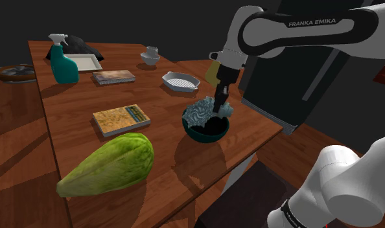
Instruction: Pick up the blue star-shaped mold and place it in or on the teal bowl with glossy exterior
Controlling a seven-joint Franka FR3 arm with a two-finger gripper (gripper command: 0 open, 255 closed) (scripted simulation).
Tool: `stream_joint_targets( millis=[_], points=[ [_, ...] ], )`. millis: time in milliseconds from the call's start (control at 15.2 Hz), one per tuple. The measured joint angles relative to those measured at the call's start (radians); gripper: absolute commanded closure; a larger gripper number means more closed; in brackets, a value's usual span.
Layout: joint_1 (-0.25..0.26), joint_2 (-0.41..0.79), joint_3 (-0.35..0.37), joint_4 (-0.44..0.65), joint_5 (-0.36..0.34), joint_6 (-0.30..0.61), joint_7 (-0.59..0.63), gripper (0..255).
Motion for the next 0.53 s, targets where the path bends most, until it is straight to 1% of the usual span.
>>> stream_joint_targets(
  millis=[66, 462, 528],
  points=[
    [0.0, 0.0, 0.0, 0.0, 0.0, 0.0, 0.0, 0],
    [0.0, 0.0, 0.0, 0.0, 0.0, 0.0, 0.0, 0],
    [0.0, -0.001, 0.0, 0.014, -0.001, -0.014, 0.002, 0]
  ],
)
